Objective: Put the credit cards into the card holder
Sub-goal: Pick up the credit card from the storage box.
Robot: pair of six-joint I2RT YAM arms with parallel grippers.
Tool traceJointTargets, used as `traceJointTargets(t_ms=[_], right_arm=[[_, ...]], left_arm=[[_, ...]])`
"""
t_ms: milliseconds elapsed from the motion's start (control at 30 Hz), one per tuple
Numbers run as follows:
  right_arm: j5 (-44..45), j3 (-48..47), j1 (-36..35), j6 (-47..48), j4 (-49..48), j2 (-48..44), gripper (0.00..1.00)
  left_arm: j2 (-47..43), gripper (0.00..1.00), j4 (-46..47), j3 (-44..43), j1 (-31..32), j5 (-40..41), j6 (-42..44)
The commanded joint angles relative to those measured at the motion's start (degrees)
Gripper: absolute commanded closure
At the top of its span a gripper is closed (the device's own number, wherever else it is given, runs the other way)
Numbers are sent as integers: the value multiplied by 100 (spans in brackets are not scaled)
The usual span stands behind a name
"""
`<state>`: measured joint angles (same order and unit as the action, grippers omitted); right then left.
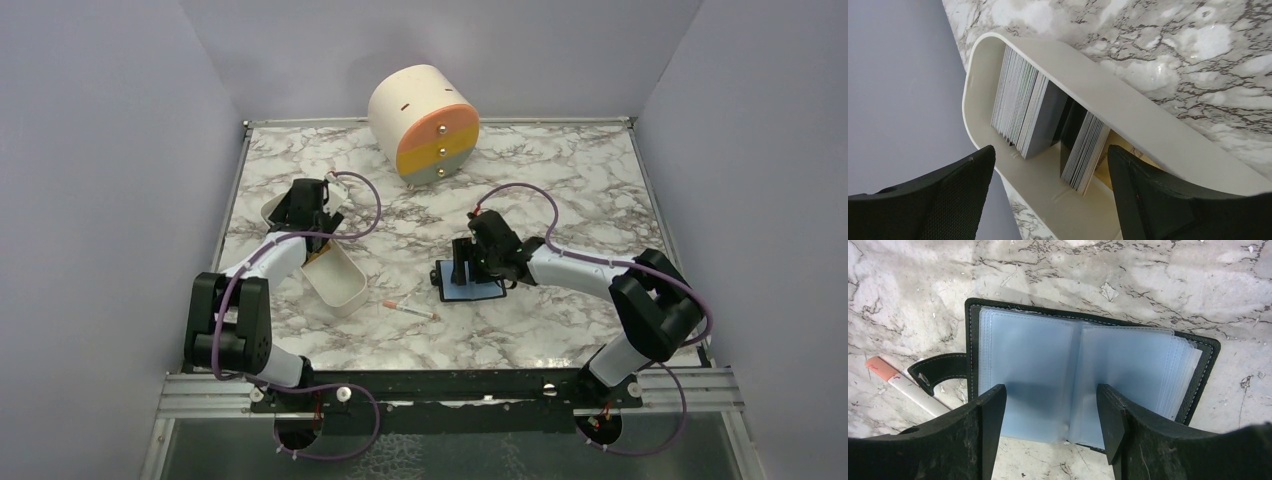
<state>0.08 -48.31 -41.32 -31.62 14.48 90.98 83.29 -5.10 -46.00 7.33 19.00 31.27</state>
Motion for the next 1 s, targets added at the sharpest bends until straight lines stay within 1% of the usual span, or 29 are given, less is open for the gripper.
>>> traceJointTargets(t_ms=[0, 233, 333, 467, 667, 800, 967], right_arm=[[-22, -167, -43, 111, 59, 23, 33], [44, -196, -42, 110, 92, -157, 33], [90, -214, -43, 120, 148, -183, 33], [83, -186, -43, 92, 143, -244, 33], [99, -146, -43, 102, 140, -253, 33], [111, -158, -43, 121, 161, -239, 33], [101, -212, -43, 128, 185, -209, 35]], left_arm=[[179, 16, 355, 98, -13, 142, 145], [240, 20, 718, 102, -78, 261, 443], [258, 21, 776, 70, -160, 190, 508], [289, 26, 799, -46, -245, 104, 511], [502, 28, 799, -262, -343, -157, 502], [615, 36, 852, -332, -364, -97, 668], [659, 41, 999, -336, -381, -44, 836]])
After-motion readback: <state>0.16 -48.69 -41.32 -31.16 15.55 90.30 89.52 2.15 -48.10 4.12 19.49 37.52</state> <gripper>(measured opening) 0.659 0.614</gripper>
